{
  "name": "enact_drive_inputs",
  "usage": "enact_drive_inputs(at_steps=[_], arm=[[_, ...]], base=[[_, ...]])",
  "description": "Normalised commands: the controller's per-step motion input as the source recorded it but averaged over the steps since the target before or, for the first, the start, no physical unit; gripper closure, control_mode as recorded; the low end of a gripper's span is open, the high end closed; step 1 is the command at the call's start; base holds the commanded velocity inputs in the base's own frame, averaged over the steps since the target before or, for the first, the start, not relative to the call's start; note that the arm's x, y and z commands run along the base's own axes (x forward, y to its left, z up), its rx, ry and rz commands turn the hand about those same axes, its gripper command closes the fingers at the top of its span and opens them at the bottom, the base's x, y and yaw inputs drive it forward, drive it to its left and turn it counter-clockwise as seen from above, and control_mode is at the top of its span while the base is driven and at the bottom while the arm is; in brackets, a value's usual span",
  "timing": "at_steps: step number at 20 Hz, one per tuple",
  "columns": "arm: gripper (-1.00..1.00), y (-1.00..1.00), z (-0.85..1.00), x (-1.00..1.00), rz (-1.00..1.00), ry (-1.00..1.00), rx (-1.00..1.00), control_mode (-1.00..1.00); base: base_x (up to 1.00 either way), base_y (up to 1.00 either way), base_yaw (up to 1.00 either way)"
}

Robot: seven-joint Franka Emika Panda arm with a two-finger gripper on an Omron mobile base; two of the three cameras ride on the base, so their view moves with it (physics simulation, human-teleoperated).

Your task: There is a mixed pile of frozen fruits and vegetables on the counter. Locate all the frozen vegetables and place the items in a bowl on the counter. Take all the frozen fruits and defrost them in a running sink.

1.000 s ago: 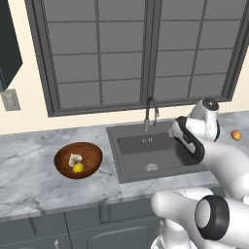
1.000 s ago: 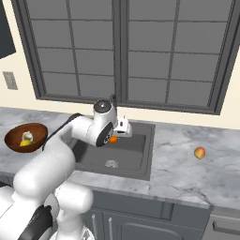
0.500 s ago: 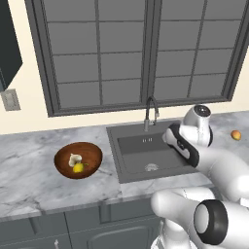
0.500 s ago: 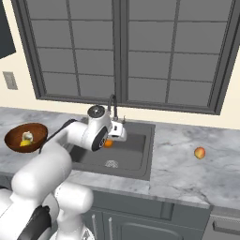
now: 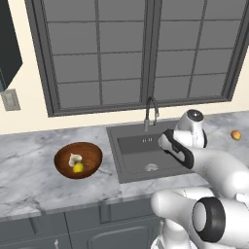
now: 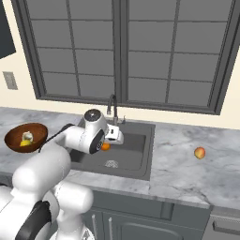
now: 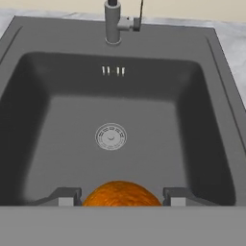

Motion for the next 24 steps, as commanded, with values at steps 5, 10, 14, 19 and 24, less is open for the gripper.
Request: enact_drive_inputs(at_steps=[5, 10, 14, 19, 24], arm=[[1.0, 0.0, -0.09, 0.09, 0.0, 0.0, 0.0, -1.0], [1.0, 0.0, -0.14, 0.14, 0.0, 0.0, 0.0, -1.0], [1.0, 0.0, -0.2, 0.14, 0.0, 0.01, 0.0, -1.0], [1.0, 0.0, -0.23, 0.14, 0.0, 0.02, 0.0, -1.0], [1.0, 0.0, -0.23, 0.13, 0.0, 0.02, 0.0, -1.0]], base=[[0.0, 0.0, 0.0], [0.0, 0.0, 0.0], [0.0, 0.0, 0.0], [0.0, 0.0, 0.0], [0.0, 0.0, 0.0]])
